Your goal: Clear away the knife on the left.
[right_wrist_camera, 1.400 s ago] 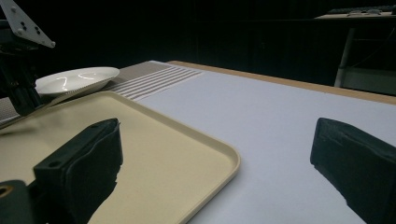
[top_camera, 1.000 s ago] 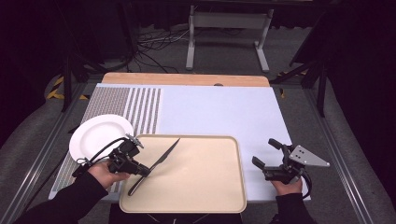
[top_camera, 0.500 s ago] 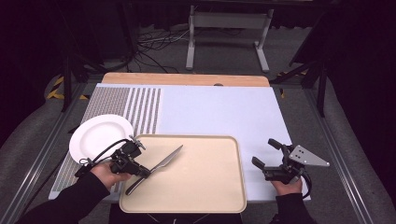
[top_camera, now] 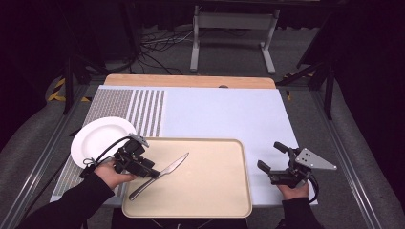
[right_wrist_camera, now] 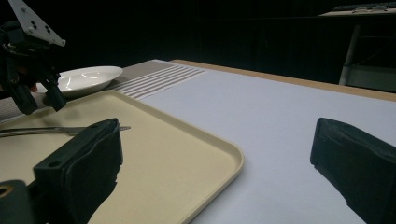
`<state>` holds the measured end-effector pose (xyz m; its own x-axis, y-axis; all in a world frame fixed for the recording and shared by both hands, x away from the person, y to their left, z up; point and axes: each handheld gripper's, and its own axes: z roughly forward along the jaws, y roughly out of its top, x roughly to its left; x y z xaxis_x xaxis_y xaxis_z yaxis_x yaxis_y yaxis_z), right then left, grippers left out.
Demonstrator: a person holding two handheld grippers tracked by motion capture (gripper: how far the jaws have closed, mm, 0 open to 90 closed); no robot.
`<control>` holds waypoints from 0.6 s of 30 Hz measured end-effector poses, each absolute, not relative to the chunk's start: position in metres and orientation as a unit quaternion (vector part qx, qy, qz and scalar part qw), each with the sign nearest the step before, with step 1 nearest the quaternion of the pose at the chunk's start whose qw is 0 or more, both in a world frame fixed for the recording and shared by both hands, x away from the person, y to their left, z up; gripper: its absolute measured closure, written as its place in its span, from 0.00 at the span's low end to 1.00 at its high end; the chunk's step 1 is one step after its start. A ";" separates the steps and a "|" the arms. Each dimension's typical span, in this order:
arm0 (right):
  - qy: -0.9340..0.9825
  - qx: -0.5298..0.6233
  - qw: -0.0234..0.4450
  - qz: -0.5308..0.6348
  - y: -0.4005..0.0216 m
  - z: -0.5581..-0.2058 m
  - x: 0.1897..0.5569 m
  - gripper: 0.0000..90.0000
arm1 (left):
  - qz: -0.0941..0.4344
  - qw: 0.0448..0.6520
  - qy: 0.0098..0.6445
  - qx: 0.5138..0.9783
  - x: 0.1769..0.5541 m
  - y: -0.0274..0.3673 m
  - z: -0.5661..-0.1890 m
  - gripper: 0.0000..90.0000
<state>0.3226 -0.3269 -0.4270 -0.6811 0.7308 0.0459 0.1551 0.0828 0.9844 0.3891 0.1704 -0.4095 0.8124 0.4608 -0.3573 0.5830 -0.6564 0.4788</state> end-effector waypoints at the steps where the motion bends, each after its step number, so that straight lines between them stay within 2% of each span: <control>1: 0.695 0.319 0.241 0.598 -0.327 -0.427 0.323 0.03 | -0.101 0.304 0.284 0.904 0.390 0.168 -0.408 0.46; 3: 0.695 0.318 0.241 0.598 -0.327 -0.427 0.323 0.03 | -0.097 0.313 0.278 0.903 0.391 0.163 -0.404 0.46; 5: 0.695 0.318 0.241 0.598 -0.327 -0.427 0.323 0.03 | -0.099 0.315 0.272 0.904 0.392 0.161 -0.403 0.54; 6: 0.695 0.318 0.242 0.598 -0.327 -0.427 0.322 0.03 | -0.102 0.317 0.268 0.904 0.393 0.157 -0.403 0.54; 16: 0.695 0.317 0.241 0.598 -0.328 -0.427 0.322 0.03 | -0.097 0.320 0.242 0.911 0.403 0.128 -0.405 0.93; 17: 0.695 0.317 0.241 0.599 -0.328 -0.427 0.322 0.03 | -0.095 0.318 0.242 0.912 0.404 0.126 -0.406 0.99; 18: 0.695 0.316 0.241 0.599 -0.328 -0.427 0.322 0.03 | -0.090 0.315 0.246 0.912 0.405 0.123 -0.407 1.00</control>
